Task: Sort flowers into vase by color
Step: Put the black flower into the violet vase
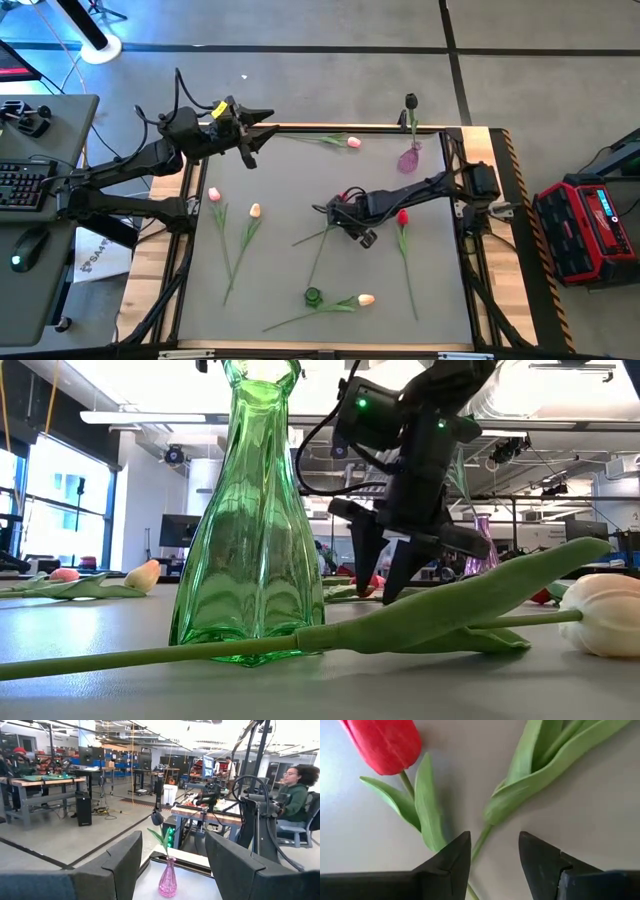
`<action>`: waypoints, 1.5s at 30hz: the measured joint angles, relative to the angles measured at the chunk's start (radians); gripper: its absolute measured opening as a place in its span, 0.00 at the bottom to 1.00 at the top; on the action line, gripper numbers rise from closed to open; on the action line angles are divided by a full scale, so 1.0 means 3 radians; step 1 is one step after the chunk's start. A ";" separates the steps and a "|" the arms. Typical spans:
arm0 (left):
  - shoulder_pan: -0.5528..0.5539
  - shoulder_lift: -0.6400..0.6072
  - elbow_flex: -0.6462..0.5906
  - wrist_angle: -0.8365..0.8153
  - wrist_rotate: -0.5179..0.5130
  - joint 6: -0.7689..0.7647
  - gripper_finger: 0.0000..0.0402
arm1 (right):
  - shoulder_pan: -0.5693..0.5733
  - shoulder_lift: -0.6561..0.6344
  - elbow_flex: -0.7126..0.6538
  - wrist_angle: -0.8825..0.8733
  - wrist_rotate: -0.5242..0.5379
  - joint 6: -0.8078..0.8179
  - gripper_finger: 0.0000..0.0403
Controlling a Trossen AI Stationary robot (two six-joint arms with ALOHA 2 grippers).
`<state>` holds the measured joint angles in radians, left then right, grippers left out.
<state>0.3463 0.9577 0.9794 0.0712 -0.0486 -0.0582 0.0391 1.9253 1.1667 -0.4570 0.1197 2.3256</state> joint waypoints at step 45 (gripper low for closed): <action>-0.0001 0.0000 0.0000 0.0000 0.0001 -0.0001 0.51 | -0.0108 0.0058 0.0583 -0.0226 0.0846 -0.1655 0.00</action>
<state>0.3462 0.9577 0.9794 0.0711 -0.0485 -0.0586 0.0066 1.9427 1.3416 -0.5248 0.3733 1.8291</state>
